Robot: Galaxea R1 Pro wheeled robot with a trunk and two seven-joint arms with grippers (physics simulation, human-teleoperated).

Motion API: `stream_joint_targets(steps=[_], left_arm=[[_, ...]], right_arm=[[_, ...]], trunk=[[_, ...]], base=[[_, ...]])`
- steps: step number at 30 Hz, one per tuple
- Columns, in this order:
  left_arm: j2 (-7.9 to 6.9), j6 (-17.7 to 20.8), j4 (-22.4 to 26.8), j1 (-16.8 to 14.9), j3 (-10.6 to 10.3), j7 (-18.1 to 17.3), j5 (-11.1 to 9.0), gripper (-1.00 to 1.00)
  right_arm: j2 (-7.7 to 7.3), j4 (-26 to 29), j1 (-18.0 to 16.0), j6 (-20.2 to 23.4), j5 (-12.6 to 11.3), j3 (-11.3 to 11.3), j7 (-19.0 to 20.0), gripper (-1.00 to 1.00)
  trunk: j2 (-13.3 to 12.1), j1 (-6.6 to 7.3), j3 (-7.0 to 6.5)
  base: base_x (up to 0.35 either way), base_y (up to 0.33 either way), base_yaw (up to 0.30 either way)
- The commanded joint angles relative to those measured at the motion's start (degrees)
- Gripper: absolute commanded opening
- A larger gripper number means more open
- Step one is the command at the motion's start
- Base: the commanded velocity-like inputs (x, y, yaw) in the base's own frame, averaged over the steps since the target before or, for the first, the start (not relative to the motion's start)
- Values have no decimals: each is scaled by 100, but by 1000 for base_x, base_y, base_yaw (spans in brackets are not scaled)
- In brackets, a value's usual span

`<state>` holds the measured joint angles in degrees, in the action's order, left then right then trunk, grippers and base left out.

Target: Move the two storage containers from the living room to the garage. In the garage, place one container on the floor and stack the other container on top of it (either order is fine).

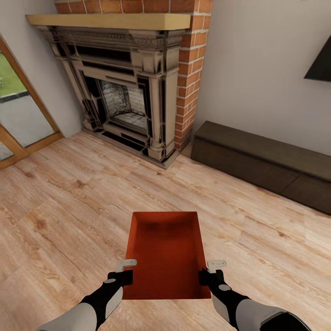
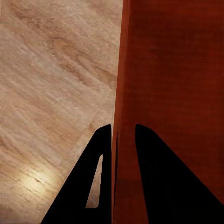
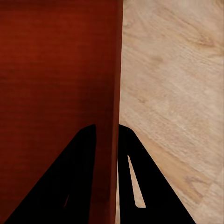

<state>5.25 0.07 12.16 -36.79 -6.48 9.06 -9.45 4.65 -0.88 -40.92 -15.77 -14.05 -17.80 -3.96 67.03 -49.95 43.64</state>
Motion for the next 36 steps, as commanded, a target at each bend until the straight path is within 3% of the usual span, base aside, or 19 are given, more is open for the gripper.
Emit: stream_joint_targets(steps=[1, 36], left_arm=[[-7, 2, 8, -4, 50, 78, 14, -100], [-7, 2, 5, -4, 50, 78, 14, -100]], right_arm=[[-8, -18, -4, -41, -169, -48, -42, -100], [-8, -18, -4, -32, -224, -47, -74, -100]], trunk=[[-39, 23, -15], [-1443, 791, -643]], base=[[0, 0, 0], [0, 0, 0]])
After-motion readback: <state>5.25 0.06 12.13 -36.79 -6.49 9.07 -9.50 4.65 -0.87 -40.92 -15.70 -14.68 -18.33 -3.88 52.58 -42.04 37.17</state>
